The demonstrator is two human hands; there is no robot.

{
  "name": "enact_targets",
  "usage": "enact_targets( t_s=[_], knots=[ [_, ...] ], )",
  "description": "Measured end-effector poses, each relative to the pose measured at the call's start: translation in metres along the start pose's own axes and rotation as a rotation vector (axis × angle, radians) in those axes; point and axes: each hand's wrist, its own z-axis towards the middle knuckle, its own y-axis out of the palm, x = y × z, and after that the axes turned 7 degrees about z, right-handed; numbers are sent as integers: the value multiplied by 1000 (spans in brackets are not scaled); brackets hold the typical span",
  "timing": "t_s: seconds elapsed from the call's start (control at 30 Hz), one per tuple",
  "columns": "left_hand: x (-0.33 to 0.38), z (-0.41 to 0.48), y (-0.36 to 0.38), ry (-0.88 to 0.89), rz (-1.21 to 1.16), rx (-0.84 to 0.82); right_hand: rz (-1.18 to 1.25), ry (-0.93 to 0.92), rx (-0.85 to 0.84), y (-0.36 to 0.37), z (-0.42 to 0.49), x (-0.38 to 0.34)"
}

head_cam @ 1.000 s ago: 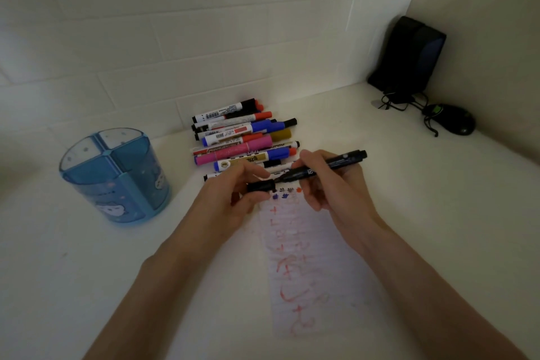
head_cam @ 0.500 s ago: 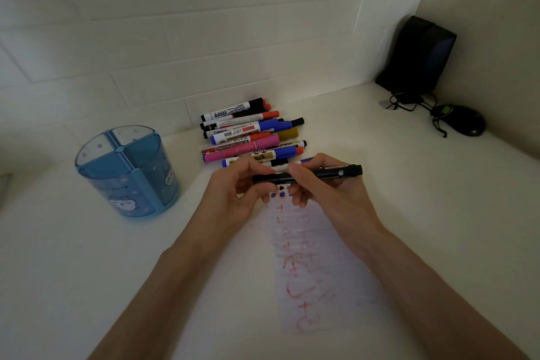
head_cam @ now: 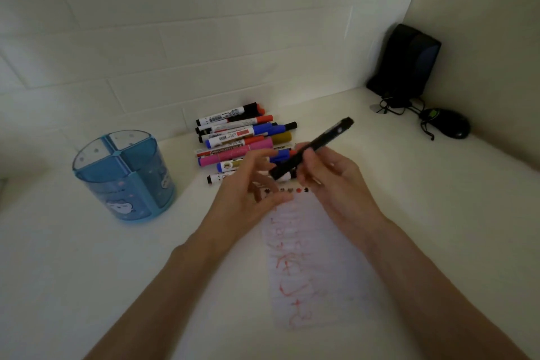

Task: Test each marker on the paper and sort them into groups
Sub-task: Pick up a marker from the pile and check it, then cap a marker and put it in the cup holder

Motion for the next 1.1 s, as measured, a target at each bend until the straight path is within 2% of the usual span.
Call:
enact_targets(
  t_s=[0.07,0.1,0.17,0.23,0.33,0.43,0.5,0.6,0.73,0.83,0.93,1.0,1.1],
  knots=[
    [-2,1,-2,-9,101,29,31,-21,79,-14,6,-10],
    [-5,0,-4,1,202,63,-75,-51,152,-22,9,-15],
    [-12,-1,-9,39,452,141,-551,-114,336,-41,13,-20],
    [-21,-1,-11,64,632,172,-999,-145,444,-58,12,-20],
    [-29,1,-9,50,745,180,-1285,-109,514,-70,9,-18],
    [-31,0,-9,42,773,194,-1445,-224,582,-79,10,-16],
    [-31,-1,-11,32,769,188,-1523,-220,603,-83,11,-16],
    [-29,-1,-12,3,746,150,-1544,-198,641,-84,13,-13],
    [-19,-2,-10,29,665,164,-1551,-277,643,-76,13,-12],
    [-8,-3,-12,51,566,195,-1438,-466,566,-63,11,-12],
    [0,-5,-11,-4,501,162,-1266,-696,219,-33,6,-9],
    [3,-6,-10,38,493,157,-1328,-779,-15,-17,2,-3],
    [6,-6,-11,80,399,214,-1445,-849,-112,-8,3,4]
  ],
)
